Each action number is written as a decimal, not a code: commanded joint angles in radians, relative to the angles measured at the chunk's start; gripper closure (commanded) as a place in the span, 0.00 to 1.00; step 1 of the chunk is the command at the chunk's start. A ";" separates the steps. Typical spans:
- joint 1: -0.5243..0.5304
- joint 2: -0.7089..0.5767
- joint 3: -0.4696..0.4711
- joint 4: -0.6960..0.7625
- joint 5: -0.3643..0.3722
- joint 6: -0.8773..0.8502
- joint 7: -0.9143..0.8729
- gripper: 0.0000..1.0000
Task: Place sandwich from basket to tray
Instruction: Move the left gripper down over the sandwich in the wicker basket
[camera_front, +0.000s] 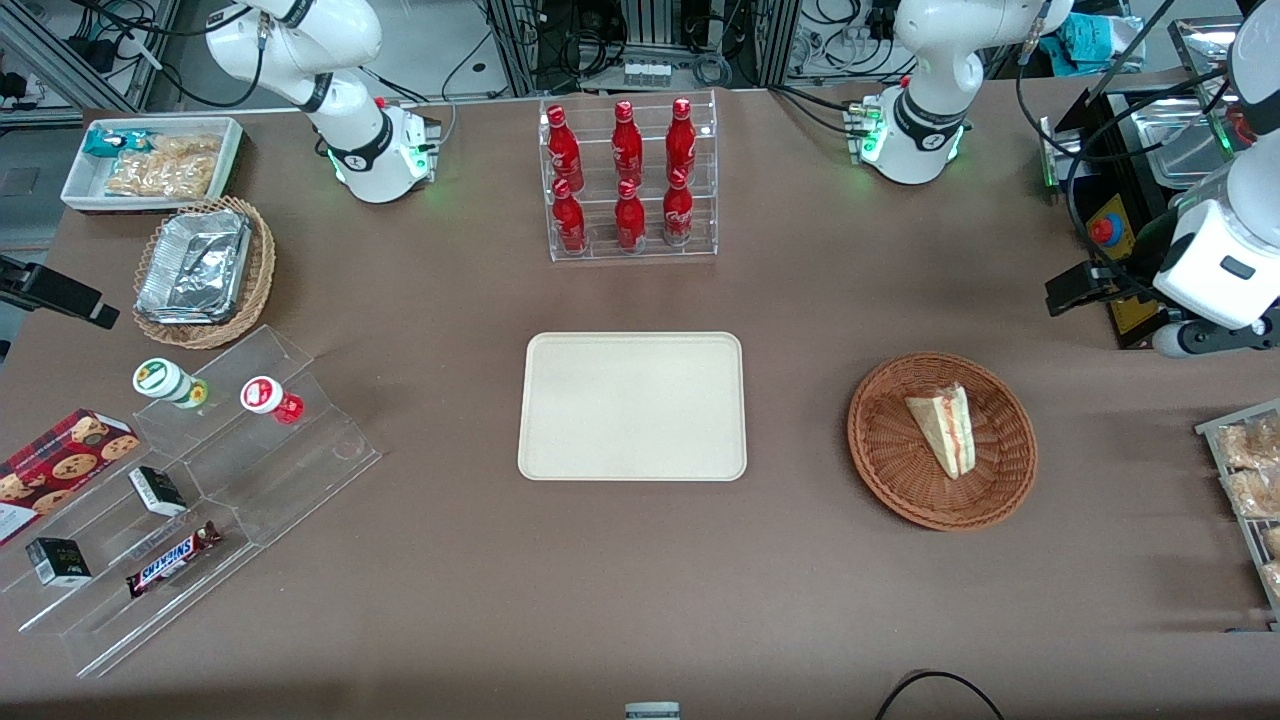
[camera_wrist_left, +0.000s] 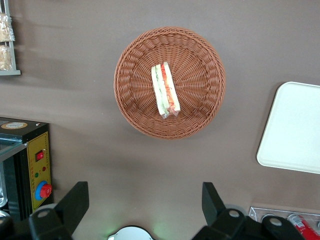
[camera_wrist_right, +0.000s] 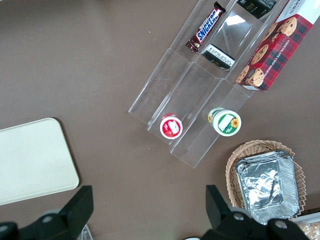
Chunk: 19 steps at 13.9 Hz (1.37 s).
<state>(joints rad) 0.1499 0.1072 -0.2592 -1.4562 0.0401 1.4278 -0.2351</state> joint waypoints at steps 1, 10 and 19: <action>0.016 0.000 -0.015 0.013 0.000 -0.007 -0.013 0.00; 0.042 0.179 -0.008 0.002 0.000 0.029 -0.032 0.00; 0.039 0.269 -0.006 -0.357 -0.011 0.554 -0.375 0.00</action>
<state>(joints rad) 0.1803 0.4032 -0.2583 -1.7664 0.0385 1.9426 -0.5634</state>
